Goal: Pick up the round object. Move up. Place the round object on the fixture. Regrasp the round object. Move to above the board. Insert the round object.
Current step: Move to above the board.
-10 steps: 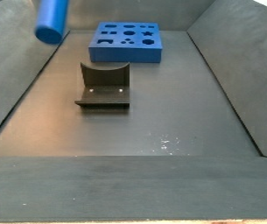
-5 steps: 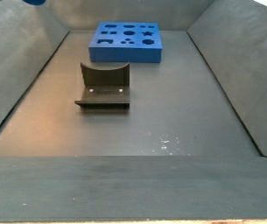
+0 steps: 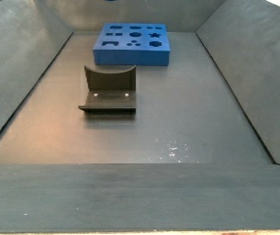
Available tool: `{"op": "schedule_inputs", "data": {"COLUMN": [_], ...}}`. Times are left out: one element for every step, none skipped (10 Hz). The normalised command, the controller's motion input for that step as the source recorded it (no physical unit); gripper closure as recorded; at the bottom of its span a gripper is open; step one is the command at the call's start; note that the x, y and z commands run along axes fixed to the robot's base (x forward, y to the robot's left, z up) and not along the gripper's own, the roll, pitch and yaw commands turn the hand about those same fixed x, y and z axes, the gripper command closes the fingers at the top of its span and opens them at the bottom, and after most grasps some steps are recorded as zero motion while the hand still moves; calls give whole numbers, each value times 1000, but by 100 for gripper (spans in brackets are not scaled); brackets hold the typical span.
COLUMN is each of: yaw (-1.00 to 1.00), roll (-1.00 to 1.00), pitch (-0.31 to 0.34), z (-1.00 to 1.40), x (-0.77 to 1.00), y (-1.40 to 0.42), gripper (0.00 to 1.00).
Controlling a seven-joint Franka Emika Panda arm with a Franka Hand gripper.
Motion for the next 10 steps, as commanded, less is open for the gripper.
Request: {"op": "schedule_inputs", "data": {"yaw": [-17, -16, -19, -24, -30, -34, -40, -30, -17, -10], "roll": [-1000, -1000, -1000, -1000, -1000, -1000, -898, -652, -383, -242], "pitch": [-92, -114, -122, -142, -150, -146, -126, -100, -65, -49], "z": [59, 57, 43, 44, 20, 4, 8, 0, 1, 0], "x": [-1000, -1000, -1000, -705, -533, -278, -176, -112, -70, -51], "y": [-909, -858, -814, -506, -345, -136, -77, -28, -3, 3], "gripper": [100, 100, 100, 100, 100, 100, 100, 100, 100, 100]}}
